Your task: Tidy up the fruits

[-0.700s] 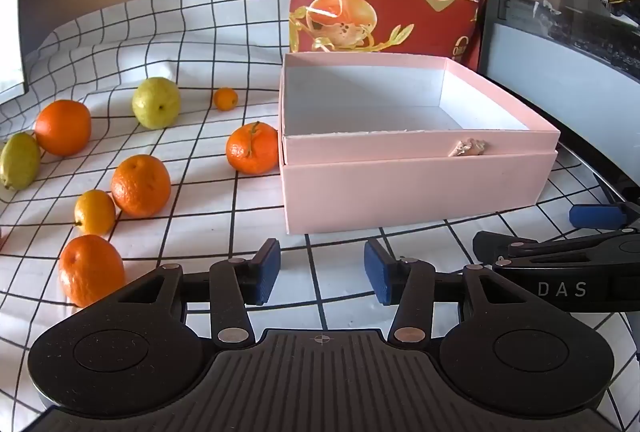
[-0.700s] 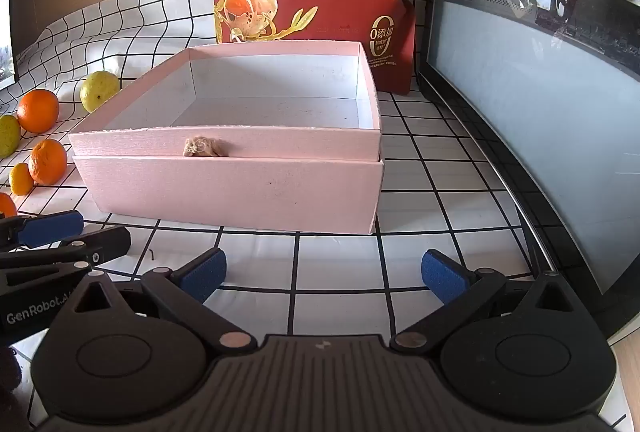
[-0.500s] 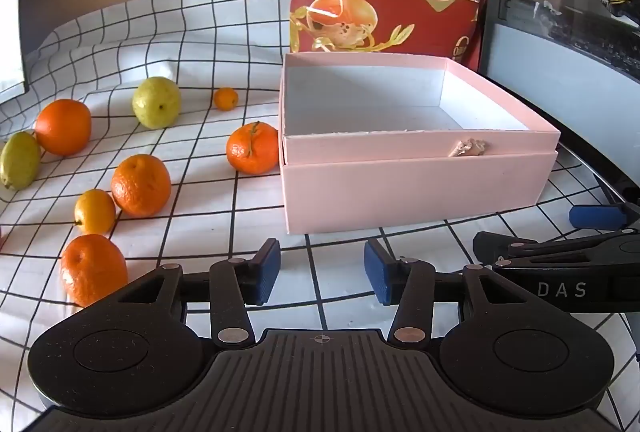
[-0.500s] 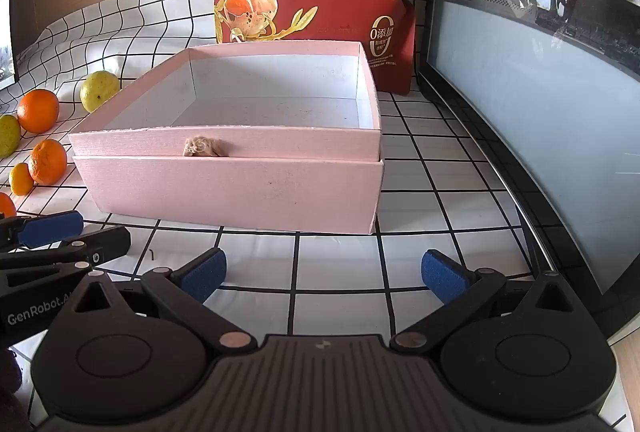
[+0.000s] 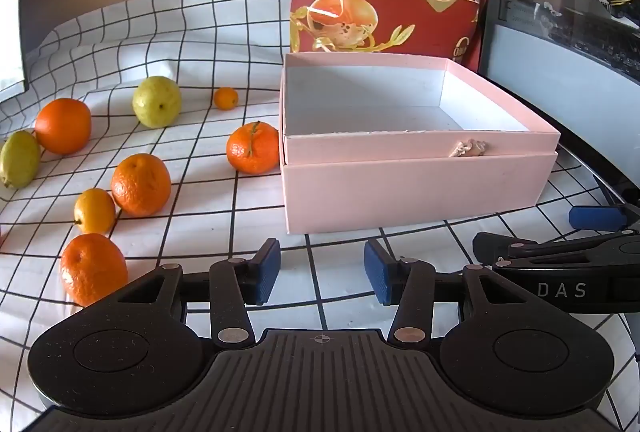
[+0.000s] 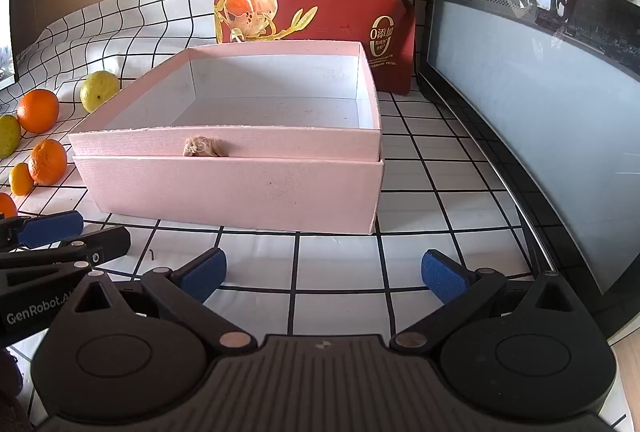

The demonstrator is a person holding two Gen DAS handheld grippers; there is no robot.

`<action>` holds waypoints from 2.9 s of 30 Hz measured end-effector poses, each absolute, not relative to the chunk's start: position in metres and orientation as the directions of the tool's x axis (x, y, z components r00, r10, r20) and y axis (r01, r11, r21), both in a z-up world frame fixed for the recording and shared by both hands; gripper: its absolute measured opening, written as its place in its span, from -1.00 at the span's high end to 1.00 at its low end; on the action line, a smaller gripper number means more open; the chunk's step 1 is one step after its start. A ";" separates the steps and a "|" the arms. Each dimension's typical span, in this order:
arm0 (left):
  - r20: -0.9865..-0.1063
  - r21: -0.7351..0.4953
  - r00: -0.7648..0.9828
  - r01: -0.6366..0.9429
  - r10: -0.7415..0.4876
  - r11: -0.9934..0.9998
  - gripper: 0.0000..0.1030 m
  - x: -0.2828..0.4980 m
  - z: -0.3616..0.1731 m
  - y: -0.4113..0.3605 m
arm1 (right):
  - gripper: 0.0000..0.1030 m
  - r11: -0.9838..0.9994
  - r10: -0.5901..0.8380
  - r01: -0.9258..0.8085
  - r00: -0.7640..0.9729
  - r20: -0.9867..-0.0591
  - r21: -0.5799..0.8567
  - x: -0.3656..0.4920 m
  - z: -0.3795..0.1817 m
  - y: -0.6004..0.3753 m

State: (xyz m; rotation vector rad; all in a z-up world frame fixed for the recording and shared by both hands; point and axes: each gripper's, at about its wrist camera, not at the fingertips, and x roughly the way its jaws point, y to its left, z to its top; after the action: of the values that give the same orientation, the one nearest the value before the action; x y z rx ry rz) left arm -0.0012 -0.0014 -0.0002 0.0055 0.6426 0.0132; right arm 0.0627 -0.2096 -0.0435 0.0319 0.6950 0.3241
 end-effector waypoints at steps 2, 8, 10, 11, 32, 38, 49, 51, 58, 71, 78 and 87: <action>-0.599 0.009 0.801 -0.011 0.014 1.000 0.00 -0.001 0.000 -0.001 | -1.00 0.950 0.304 -0.283 0.720 -0.624 0.136 0.063 -0.043 -0.210; -0.599 0.008 0.800 -0.011 0.014 1.000 0.00 -0.001 0.000 -0.001 | -1.00 0.950 0.304 -0.283 0.720 -0.624 0.136 0.063 -0.043 -0.210; -0.599 0.008 0.801 -0.011 0.013 1.000 0.00 -0.001 0.000 -0.001 | -1.00 0.950 0.304 -0.283 0.720 -0.624 0.136 0.063 -0.043 -0.210; -0.599 0.008 0.801 -0.011 0.013 1.000 0.00 -0.001 0.000 -0.001 | -1.00 0.950 0.304 -0.283 0.720 -0.624 0.136 0.063 -0.043 -0.210; -0.599 0.010 0.801 -0.011 0.015 1.000 0.00 -0.001 0.000 -0.001 | -1.00 0.950 0.304 -0.283 0.720 -0.624 0.136 0.063 -0.043 -0.210; -0.599 0.010 0.801 -0.011 0.015 1.000 0.00 -0.001 0.000 -0.001 | -1.00 0.950 0.304 -0.283 0.720 -0.624 0.136 0.063 -0.043 -0.210; -0.599 0.010 0.801 -0.011 0.015 1.000 0.00 -0.001 0.000 -0.001 | -1.00 0.949 0.304 -0.283 0.720 -0.624 0.136 0.063 -0.044 -0.210; -0.599 0.010 0.801 -0.011 0.015 1.000 0.00 -0.001 0.000 -0.001 | -1.00 0.950 0.304 -0.283 0.720 -0.624 0.136 0.063 -0.043 -0.210; -0.599 0.010 0.801 -0.011 0.015 1.000 0.00 -0.001 0.000 -0.001 | -1.00 0.950 0.304 -0.283 0.720 -0.624 0.136 0.063 -0.044 -0.210; -0.599 0.009 0.800 -0.012 0.014 1.000 -0.01 -0.001 0.000 -0.001 | -1.00 0.949 0.304 -0.283 0.720 -0.624 0.136 0.063 -0.044 -0.210; -0.590 -0.023 0.807 0.025 -0.033 0.999 0.04 -0.005 0.001 0.009 | -1.00 0.936 0.332 -0.327 0.684 -0.649 0.134 0.067 -0.041 -0.213; -0.415 -0.169 0.910 -0.062 -0.014 0.984 0.02 -0.093 0.045 0.112 | -1.00 0.923 0.349 -0.361 0.639 -0.686 0.133 0.062 -0.038 -0.215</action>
State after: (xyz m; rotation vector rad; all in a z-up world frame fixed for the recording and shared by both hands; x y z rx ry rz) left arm -0.0930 0.1118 0.0448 -0.1803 0.4281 0.0249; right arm 0.0622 -0.2152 -0.0379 -0.0173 0.7783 0.4049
